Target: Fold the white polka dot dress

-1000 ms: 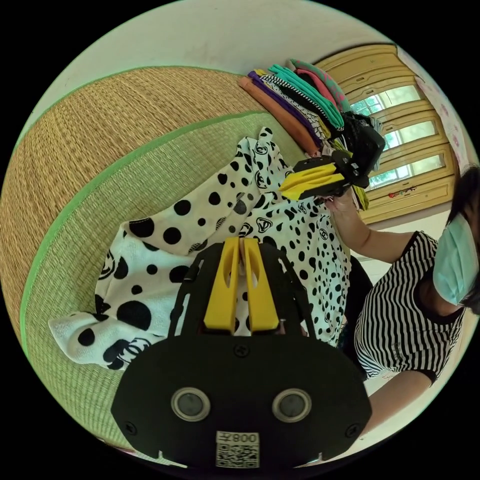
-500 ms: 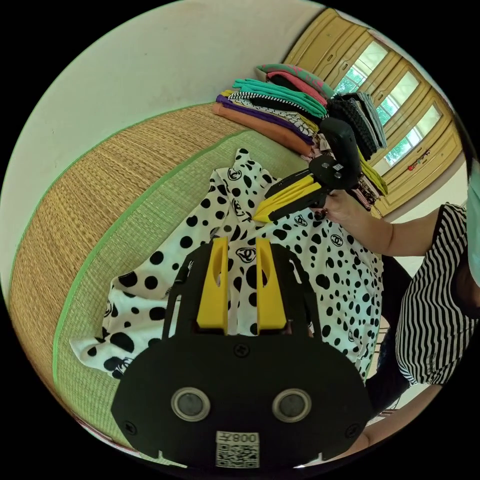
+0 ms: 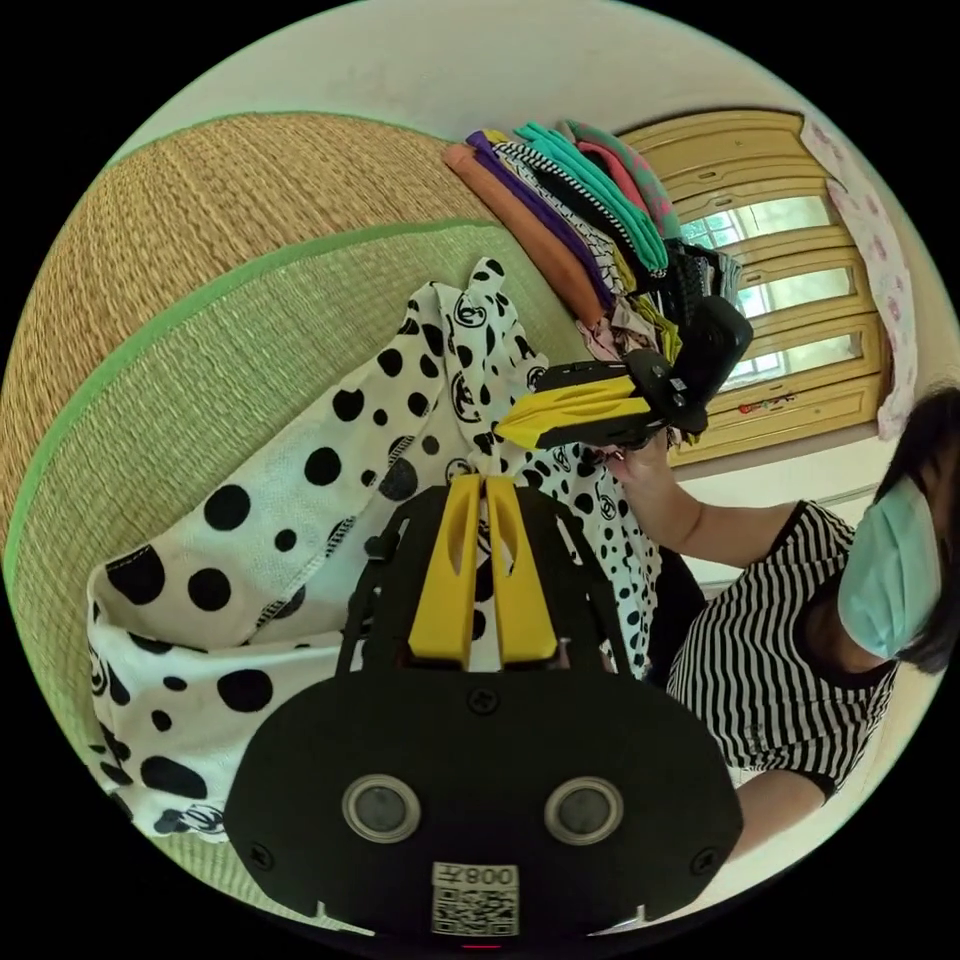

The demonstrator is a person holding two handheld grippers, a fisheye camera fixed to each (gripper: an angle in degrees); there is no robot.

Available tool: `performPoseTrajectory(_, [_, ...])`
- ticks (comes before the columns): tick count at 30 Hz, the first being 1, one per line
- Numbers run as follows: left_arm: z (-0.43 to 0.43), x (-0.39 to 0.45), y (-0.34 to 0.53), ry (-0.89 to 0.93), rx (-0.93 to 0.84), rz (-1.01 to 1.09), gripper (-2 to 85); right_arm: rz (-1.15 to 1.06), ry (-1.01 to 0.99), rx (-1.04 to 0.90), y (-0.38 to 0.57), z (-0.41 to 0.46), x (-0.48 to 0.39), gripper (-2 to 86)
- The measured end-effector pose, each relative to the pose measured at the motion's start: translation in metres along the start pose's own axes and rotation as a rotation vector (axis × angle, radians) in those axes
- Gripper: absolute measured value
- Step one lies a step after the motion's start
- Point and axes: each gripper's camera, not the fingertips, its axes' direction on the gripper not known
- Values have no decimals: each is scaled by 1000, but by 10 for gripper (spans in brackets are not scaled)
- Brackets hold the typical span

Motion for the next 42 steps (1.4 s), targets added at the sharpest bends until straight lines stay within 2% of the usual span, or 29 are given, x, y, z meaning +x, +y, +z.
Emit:
performPoseTrajectory(3, [-8,0,8,-60,40,-3,56,-5,11,-15,-5,5,0,1])
performPoseTrajectory(8, [-16,44,17,-315,128,119,74,14,7,-8,-2,4,5,1])
performPoseTrajectory(12, [7,55,7,-462,20,167,31,34,5,-7,2,2,9,1])
performPoseTrajectory(15, [9,46,6,-357,19,145,18,48,21,6,5,-4,11,1])
performPoseTrajectory(18, [-3,16,12,-155,75,41,14,75,32,20,6,-7,17,1])
performPoseTrajectory(25, [-17,-37,44,-17,135,-123,19,79,27,5,-7,7,20,1])
performPoseTrajectory(33, [-39,-29,76,-32,208,-94,65,56,96,-63,-28,29,12,1])
performPoseTrajectory(38, [-91,-9,141,-205,371,-124,50,77,57,-59,-31,30,18,2])
performPoseTrajectory(42, [-97,-15,168,-355,324,-202,33,87,73,-55,-33,25,12,2])
